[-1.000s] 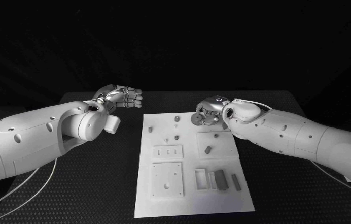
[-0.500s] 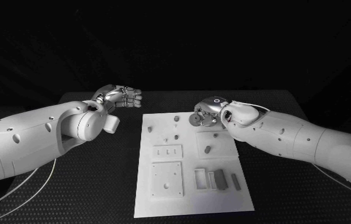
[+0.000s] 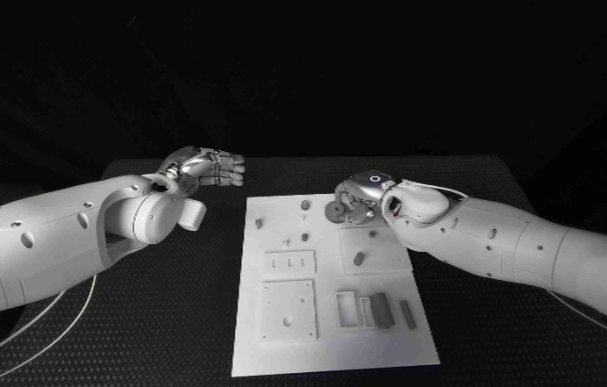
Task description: Assemble the parts on the task board
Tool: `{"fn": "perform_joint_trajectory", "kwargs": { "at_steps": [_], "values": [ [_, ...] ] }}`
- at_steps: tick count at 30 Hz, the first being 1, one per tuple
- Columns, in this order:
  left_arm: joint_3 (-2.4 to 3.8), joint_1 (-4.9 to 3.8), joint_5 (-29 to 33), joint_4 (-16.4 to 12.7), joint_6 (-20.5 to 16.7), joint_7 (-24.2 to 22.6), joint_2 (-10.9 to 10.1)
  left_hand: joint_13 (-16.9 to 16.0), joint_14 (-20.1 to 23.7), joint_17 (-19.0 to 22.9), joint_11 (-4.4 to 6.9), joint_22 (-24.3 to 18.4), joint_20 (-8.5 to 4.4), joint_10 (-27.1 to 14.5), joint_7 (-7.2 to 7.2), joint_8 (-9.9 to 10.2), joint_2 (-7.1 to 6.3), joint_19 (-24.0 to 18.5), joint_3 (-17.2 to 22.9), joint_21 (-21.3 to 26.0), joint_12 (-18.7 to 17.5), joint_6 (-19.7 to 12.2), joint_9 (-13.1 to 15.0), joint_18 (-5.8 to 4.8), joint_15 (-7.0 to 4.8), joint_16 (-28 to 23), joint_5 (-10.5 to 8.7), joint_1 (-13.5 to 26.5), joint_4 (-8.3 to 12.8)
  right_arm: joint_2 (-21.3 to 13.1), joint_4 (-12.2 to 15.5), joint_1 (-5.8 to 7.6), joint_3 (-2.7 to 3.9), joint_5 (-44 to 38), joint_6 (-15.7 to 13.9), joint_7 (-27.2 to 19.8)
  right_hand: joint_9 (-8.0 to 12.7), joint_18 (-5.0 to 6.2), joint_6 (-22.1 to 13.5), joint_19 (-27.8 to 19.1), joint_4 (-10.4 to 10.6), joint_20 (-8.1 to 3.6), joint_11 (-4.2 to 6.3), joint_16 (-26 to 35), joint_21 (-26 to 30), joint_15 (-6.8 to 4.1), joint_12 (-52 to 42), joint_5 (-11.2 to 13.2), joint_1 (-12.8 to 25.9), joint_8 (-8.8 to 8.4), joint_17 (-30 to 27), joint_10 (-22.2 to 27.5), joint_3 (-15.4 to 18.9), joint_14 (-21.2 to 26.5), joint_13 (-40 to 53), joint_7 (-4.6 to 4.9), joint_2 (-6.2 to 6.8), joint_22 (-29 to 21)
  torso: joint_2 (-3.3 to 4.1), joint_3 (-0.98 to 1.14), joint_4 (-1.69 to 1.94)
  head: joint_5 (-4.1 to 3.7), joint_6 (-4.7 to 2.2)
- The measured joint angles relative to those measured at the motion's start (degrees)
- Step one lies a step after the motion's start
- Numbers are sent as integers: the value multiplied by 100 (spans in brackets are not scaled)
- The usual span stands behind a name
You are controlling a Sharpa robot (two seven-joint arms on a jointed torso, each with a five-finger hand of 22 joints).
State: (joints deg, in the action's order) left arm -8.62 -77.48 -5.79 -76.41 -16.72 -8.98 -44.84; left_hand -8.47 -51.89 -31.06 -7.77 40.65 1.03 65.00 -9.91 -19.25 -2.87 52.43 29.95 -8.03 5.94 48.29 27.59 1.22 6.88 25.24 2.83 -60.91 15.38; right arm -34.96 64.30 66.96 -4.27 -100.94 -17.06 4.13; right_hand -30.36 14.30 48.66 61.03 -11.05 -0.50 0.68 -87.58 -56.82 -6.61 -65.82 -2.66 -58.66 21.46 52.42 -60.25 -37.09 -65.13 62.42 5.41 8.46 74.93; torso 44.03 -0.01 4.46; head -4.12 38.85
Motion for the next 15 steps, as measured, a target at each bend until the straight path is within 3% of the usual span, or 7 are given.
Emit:
{"fn": "perform_joint_trajectory", "kwargs": {
  "at_steps": [15],
  "values": [
    [0,0,-2,-17,0,2,-24,-4,0,-6,0,-1,0,0,0,0,0,0,0,0,0,0,0,0,0,0,0,0,0,-209,671,-19,33,-211,-192,217,-6,25,59,21,72,-20,36,0,0,0,0,0,68,-12,-9,-36,-39,-21,-20,-59,68,0,-2,-3,-2,19,-14]
  ]
}}
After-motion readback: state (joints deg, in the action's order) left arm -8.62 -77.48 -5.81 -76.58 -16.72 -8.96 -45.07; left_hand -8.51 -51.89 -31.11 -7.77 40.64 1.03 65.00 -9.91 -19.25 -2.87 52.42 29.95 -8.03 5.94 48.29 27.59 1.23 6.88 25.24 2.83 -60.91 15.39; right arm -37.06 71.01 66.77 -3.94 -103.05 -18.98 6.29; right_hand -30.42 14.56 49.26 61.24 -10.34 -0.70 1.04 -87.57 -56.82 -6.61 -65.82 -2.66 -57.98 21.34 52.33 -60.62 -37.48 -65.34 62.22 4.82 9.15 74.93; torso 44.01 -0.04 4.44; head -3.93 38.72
